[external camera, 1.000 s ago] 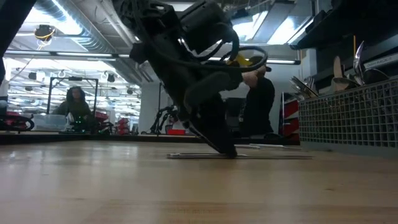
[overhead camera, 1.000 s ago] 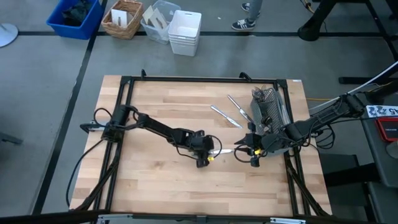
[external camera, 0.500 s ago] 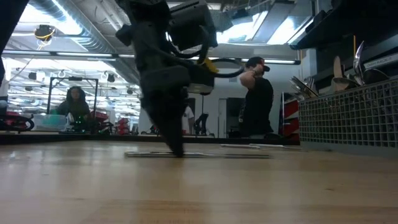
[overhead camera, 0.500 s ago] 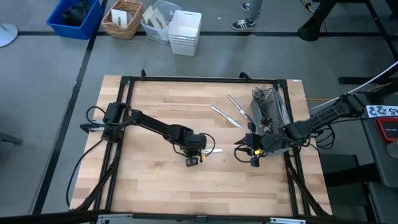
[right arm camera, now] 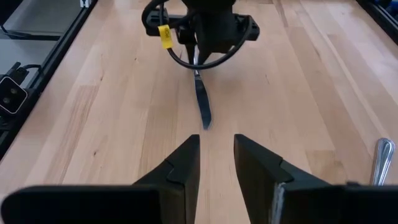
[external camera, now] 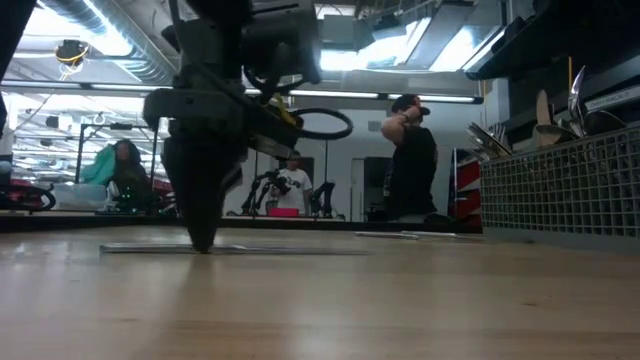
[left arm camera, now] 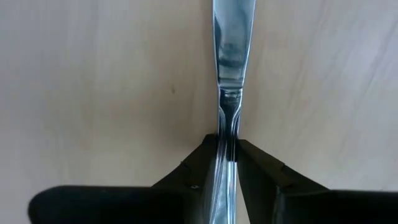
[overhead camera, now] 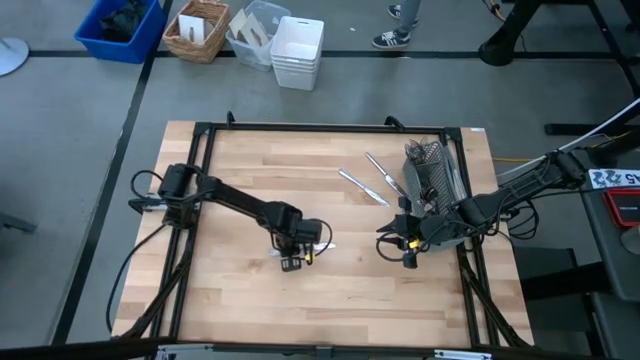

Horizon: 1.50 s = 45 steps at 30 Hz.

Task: Sort silverware
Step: Put the bottom knife into the middle section of the utensil holder

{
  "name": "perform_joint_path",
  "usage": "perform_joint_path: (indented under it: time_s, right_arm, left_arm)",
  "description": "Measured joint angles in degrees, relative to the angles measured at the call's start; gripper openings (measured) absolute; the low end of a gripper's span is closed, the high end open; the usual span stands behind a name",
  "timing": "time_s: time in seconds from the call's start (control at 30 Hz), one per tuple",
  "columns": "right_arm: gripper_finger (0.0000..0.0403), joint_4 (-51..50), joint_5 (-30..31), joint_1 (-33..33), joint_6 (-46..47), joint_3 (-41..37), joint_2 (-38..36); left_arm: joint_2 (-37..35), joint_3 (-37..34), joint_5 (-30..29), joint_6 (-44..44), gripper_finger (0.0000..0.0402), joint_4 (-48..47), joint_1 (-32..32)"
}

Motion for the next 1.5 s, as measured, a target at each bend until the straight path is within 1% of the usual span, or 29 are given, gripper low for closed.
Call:
perform_joint_path:
  time_s: [0.3,0.47,0.8,1.0,1.1,1.33,1.5]
  right_arm:
    - [0.0101,0.06,-0.02,0.0,0.04,0.0,-0.02]
    - [0.0101,0.09,-0.02,0.0,0.04,0.0,-0.02]
    - [0.0101,0.15,-0.02,0.0,0.07,0.0,-0.02]
    - [0.0101,0.28,-0.03,0.0,0.07,-0.02,-0.02]
    - [0.0101,0.28,-0.02,0.0,0.07,-0.02,-0.02]
    - [0.0101,0.28,-0.04,-0.02,0.07,-0.02,-0.02]
    - [0.0101,0.27,-0.04,0.0,0.07,-0.02,-0.02]
  left_arm:
    - [0.16,0.07,-1.26,-1.45,0.0059,-0.13,-1.41]
    - [0.2,0.07,-4.5,-4.97,0.0059,0.51,-2.31]
    - [1.93,0.17,-8.4,-6.56,0.0058,2.2,-4.2]
    - [2.53,0.17,-11.36,-8.63,0.0032,2.23,-5.55]
    - [2.2,0.16,-11.31,-8.93,0.0025,2.4,-5.55]
    - [2.35,1.14,-11.2,-8.29,0.0035,1.25,-5.29]
    - [2.46,2.62,-10.59,-8.01,0.0031,-0.21,-4.71]
